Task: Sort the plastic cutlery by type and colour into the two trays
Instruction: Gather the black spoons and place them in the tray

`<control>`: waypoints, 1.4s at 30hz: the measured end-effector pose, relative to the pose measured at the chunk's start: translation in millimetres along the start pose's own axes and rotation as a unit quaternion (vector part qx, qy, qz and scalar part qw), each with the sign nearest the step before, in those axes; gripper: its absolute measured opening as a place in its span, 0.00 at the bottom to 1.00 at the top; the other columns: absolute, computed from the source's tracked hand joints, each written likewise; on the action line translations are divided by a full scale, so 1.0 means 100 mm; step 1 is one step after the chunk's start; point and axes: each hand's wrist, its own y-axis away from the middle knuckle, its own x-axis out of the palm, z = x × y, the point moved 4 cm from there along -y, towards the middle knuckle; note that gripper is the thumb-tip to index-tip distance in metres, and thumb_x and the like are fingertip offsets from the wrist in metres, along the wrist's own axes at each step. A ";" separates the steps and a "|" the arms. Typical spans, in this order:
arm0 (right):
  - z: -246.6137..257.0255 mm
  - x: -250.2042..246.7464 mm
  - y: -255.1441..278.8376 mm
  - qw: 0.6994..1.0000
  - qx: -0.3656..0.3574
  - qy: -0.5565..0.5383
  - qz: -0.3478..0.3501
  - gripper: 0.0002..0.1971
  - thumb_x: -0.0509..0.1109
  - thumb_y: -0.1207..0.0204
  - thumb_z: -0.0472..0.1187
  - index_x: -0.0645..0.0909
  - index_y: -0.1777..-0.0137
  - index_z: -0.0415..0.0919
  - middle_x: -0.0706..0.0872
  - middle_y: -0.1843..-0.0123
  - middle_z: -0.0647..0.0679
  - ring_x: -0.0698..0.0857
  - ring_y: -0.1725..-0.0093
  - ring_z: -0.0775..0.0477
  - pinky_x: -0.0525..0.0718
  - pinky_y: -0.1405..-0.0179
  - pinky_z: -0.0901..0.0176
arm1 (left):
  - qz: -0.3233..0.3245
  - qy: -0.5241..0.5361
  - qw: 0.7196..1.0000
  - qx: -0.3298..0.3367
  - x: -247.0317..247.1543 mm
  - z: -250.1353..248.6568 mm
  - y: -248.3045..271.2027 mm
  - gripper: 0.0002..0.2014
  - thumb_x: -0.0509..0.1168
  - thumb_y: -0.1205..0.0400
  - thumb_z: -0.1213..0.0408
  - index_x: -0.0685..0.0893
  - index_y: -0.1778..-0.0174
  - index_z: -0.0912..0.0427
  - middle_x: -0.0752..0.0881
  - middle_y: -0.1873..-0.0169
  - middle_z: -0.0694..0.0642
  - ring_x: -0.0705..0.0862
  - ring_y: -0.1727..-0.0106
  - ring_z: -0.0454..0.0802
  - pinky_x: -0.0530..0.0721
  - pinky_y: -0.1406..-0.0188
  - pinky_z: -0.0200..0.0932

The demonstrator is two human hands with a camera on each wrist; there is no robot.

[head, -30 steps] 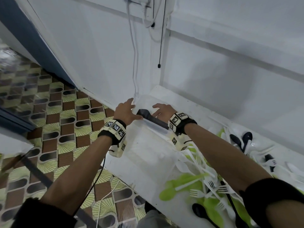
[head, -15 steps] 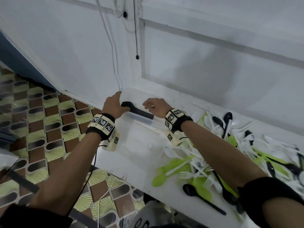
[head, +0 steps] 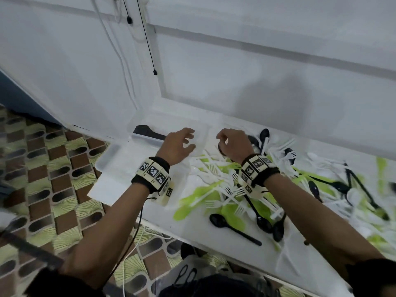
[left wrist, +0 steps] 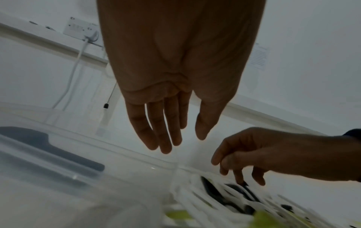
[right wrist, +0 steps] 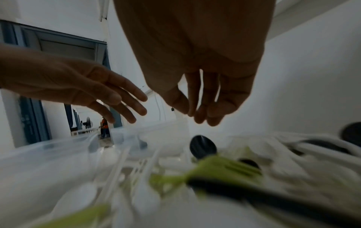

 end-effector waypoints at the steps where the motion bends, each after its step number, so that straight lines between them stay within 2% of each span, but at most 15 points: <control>1: -0.12 0.00 0.10 0.999 0.012 0.031 0.028 0.10 0.68 0.20 0.39 0.87 0.43 0.39 0.90 0.50 0.41 0.87 0.48 0.37 0.84 0.48 0.46 | 0.010 -0.001 1.000 0.009 0.11 -0.08 0.08 0.21 0.73 0.18 0.66 0.80 0.28 0.63 0.89 0.39 0.58 0.89 0.46 0.53 0.83 0.49 0.40; 4: -0.38 0.04 0.37 0.984 0.027 0.134 0.114 0.18 0.68 0.16 0.49 0.83 0.36 0.35 0.87 0.43 0.38 0.86 0.44 0.35 0.84 0.49 0.47 | 0.028 -0.004 0.999 0.022 0.45 -0.30 0.38 0.16 0.72 0.17 0.67 0.84 0.33 0.63 0.90 0.42 0.56 0.90 0.49 0.51 0.78 0.56 0.27; 8: -0.56 0.07 0.54 0.984 0.016 0.140 0.112 0.20 0.66 0.15 0.53 0.82 0.35 0.36 0.84 0.40 0.37 0.83 0.41 0.34 0.81 0.49 0.46 | 0.055 -0.029 0.998 0.018 0.87 -0.52 0.84 0.15 0.71 0.16 0.63 0.85 0.33 0.59 0.89 0.40 0.52 0.88 0.45 0.50 0.80 0.50 0.39; 11: -0.56 0.06 0.60 0.982 0.013 0.149 0.118 0.22 0.63 0.13 0.56 0.84 0.45 0.35 0.82 0.49 0.38 0.83 0.49 0.34 0.75 0.60 0.50 | 0.054 -0.050 0.997 0.013 1.03 -0.59 1.18 0.14 0.74 0.17 0.57 0.86 0.37 0.54 0.87 0.41 0.50 0.84 0.43 0.50 0.80 0.46 0.45; 14: -0.49 0.04 0.56 0.982 0.022 0.140 0.123 0.24 0.61 0.12 0.55 0.77 0.64 0.37 0.74 0.66 0.44 0.79 0.61 0.38 0.69 0.65 0.54 | 0.064 -0.137 0.988 -0.001 1.12 -0.62 1.45 0.17 0.76 0.23 0.46 0.86 0.44 0.50 0.82 0.46 0.49 0.79 0.44 0.52 0.80 0.49 0.53; 17: -0.44 0.05 0.43 0.984 0.035 0.115 0.132 0.25 0.67 0.16 0.50 0.70 0.73 0.40 0.71 0.74 0.46 0.76 0.69 0.42 0.68 0.70 0.58 | 0.074 -0.185 0.980 -0.019 1.21 -0.63 1.61 0.20 0.77 0.26 0.42 0.85 0.46 0.49 0.79 0.46 0.49 0.77 0.45 0.51 0.76 0.55 0.50; 20: -0.47 0.05 0.37 0.983 0.068 0.074 0.150 0.21 0.70 0.19 0.45 0.78 0.73 0.36 0.80 0.74 0.42 0.79 0.72 0.43 0.78 0.71 0.55 | 0.097 -0.253 0.962 -0.015 1.33 -0.59 1.66 0.21 0.76 0.25 0.44 0.85 0.41 0.51 0.78 0.42 0.51 0.76 0.40 0.54 0.77 0.50 0.50; 22: -0.45 0.02 0.38 0.989 0.084 0.032 0.115 0.15 0.70 0.19 0.45 0.87 0.60 0.33 0.90 0.62 0.40 0.87 0.60 0.40 0.86 0.59 0.51 | 0.092 -0.282 0.954 -0.027 1.35 -0.55 1.66 0.17 0.74 0.22 0.48 0.85 0.40 0.51 0.78 0.40 0.52 0.76 0.37 0.55 0.74 0.48 0.49; 24: -0.43 -0.05 0.39 0.995 0.086 -0.022 0.043 0.10 0.71 0.18 0.44 0.87 0.53 0.36 0.91 0.56 0.43 0.87 0.54 0.43 0.81 0.56 0.56 | 0.083 -0.277 0.957 -0.038 1.34 -0.50 1.65 0.11 0.72 0.20 0.53 0.86 0.45 0.51 0.77 0.42 0.51 0.76 0.36 0.55 0.73 0.47 0.49; 26: -0.39 -0.16 0.41 0.991 0.082 -0.100 -0.032 0.09 0.73 0.19 0.43 0.86 0.52 0.36 0.91 0.57 0.45 0.87 0.56 0.47 0.82 0.55 0.58 | 0.093 -0.255 0.962 -0.035 1.33 -0.43 1.66 0.10 0.72 0.20 0.52 0.86 0.46 0.50 0.77 0.42 0.50 0.77 0.37 0.55 0.74 0.46 0.49; 28: -0.36 -0.28 0.43 0.979 0.081 -0.166 -0.084 0.09 0.75 0.19 0.42 0.86 0.52 0.34 0.90 0.57 0.46 0.86 0.60 0.52 0.79 0.58 0.75 | 0.108 -0.258 0.960 -0.014 1.32 -0.39 1.65 0.14 0.73 0.22 0.48 0.86 0.45 0.50 0.78 0.41 0.50 0.76 0.38 0.53 0.73 0.47 0.49; 30: -0.34 -0.40 0.45 0.967 0.079 -0.213 -0.116 0.09 0.76 0.20 0.41 0.85 0.52 0.34 0.90 0.57 0.48 0.84 0.62 0.62 0.77 0.59 0.79 | 0.122 -0.282 0.951 0.015 1.32 -0.39 1.64 0.16 0.73 0.23 0.44 0.87 0.48 0.50 0.77 0.43 0.49 0.75 0.40 0.53 0.70 0.51 0.47; 34: -0.35 -0.63 0.55 0.950 0.052 -0.265 -0.154 0.07 0.78 0.22 0.38 0.84 0.51 0.35 0.92 0.59 0.45 0.89 0.60 0.56 0.83 0.57 0.74 | 0.149 -0.245 0.957 0.045 1.31 -0.37 1.60 0.12 0.75 0.23 0.46 0.87 0.55 0.50 0.78 0.46 0.48 0.74 0.45 0.51 0.71 0.54 0.47; 39: -0.46 -0.73 0.77 0.947 0.089 -0.282 -0.129 0.07 0.79 0.24 0.34 0.82 0.53 0.37 0.90 0.60 0.43 0.90 0.67 0.56 0.85 0.63 0.68 | 0.149 -0.116 0.979 0.077 1.09 -0.53 1.46 0.08 0.70 0.19 0.62 0.76 0.57 0.53 0.79 0.64 0.44 0.78 0.62 0.48 0.75 0.62 0.48; 42: -0.58 -0.76 0.91 0.946 0.094 -0.284 -0.122 0.09 0.76 0.21 0.31 0.79 0.56 0.43 0.91 0.57 0.39 0.92 0.66 0.47 0.91 0.62 0.56 | 0.139 -0.002 0.986 0.096 0.95 -0.69 1.32 0.09 0.70 0.21 0.69 0.75 0.58 0.57 0.88 0.62 0.45 0.86 0.59 0.40 0.80 0.61 0.40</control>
